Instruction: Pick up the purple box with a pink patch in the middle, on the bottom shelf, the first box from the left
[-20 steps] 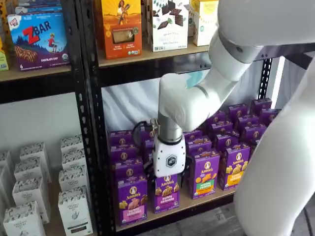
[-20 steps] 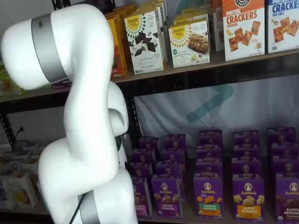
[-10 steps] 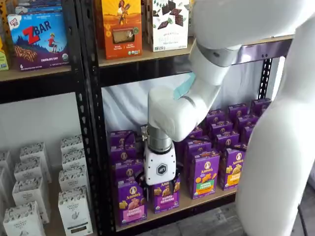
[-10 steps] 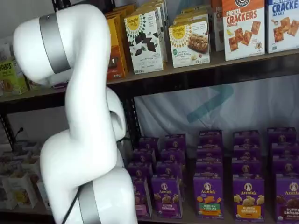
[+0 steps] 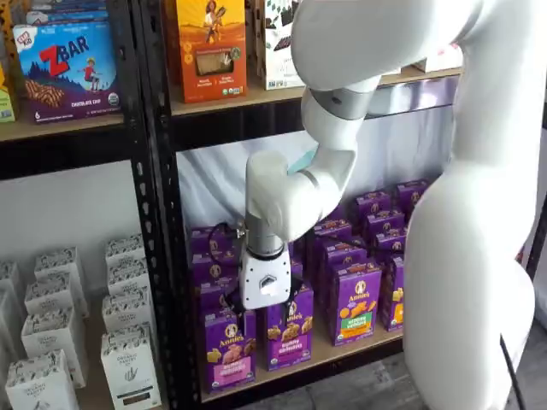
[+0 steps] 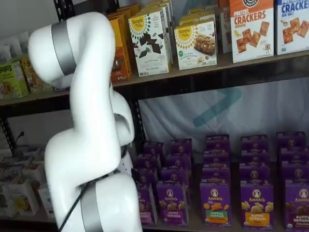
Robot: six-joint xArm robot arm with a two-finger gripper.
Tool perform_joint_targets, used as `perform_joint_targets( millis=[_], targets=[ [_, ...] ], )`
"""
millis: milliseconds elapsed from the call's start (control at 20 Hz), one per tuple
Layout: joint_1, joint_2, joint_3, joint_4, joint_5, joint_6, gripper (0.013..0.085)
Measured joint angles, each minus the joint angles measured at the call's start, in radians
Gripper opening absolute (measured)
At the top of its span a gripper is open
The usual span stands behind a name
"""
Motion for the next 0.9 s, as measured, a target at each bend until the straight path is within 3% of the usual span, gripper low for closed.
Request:
perform_joint_targets(
  millis=[600, 900],
  targets=[
    [-0.060, 0.187, -0.186, 0.017, -0.001, -0.077, 0.0850],
    [-0.085, 0.279, -0.279, -0.003, -0.017, -0.084, 0.0850]
  ],
)
